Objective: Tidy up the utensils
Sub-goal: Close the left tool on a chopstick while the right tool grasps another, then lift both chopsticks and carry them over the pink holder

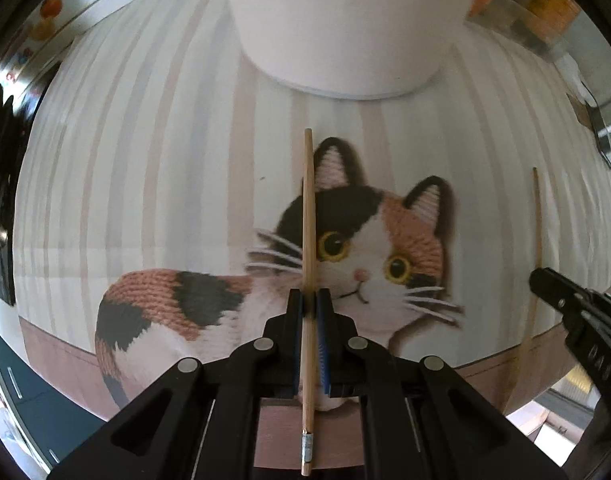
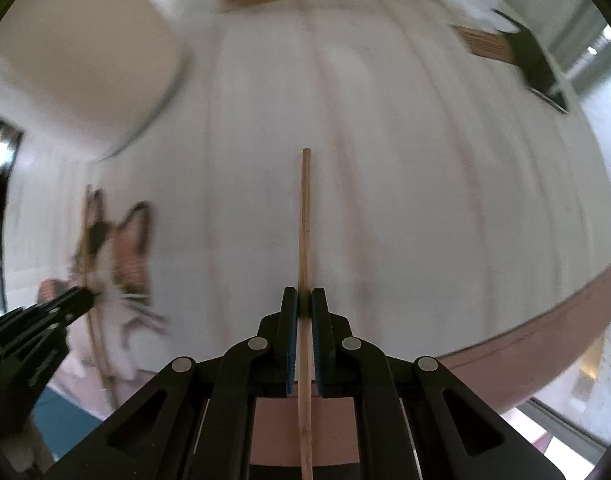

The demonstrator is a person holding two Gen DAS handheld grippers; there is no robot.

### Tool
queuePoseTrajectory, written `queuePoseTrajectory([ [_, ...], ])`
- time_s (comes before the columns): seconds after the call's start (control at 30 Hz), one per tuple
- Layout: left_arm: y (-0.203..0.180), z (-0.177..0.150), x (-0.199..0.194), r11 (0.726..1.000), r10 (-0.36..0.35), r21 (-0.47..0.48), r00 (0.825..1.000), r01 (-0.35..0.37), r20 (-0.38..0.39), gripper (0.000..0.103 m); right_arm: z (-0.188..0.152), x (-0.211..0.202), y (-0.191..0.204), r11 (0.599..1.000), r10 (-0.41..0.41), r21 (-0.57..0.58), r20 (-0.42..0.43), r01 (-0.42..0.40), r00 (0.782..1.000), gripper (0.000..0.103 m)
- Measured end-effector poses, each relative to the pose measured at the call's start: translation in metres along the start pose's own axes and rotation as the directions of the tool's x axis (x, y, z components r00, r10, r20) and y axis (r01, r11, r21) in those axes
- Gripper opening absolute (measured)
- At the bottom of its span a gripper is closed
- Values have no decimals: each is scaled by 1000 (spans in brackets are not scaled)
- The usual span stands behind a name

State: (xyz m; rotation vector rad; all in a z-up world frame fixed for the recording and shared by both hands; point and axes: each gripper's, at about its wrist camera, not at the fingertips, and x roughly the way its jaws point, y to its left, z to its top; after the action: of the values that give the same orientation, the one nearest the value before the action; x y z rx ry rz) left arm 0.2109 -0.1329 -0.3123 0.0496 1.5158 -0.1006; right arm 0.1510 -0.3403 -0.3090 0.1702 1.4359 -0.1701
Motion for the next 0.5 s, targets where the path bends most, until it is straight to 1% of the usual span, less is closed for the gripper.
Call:
queuePoseTrajectory([
  [0.07, 4, 0, 0, 1000, -6, -11, 1000, 6, 0, 5, 1, 1, 14, 999, 19, -31, -2, -19, 1000, 7],
  [0.13, 6, -1, 0, 1000, -10, -18, 1000, 10, 3, 5, 2, 4, 29, 997, 14, -75, -13, -15, 1000, 7],
  [0.2, 18, 0, -3, 999, -19, -26, 1000, 19, 4, 5, 1, 9, 38, 995, 6, -97, -37, -9, 999, 7],
  [0.27, 17, -13, -3, 999, -22, -24, 1000, 22, 5, 5, 2, 11, 43, 993, -19, -118, -40, 14, 999, 8],
  [0.37, 24, -17, -2, 1000, -20, -10, 1000, 20, 3, 6, 3, 12, 48, 989, -32, -145, -55, 24, 998, 8],
  [0.5, 24, -13, -2, 1000, -17, -14, 1000, 17, 4, 6, 8, 16, 56, 986, -42, -164, -73, 30, 996, 8],
])
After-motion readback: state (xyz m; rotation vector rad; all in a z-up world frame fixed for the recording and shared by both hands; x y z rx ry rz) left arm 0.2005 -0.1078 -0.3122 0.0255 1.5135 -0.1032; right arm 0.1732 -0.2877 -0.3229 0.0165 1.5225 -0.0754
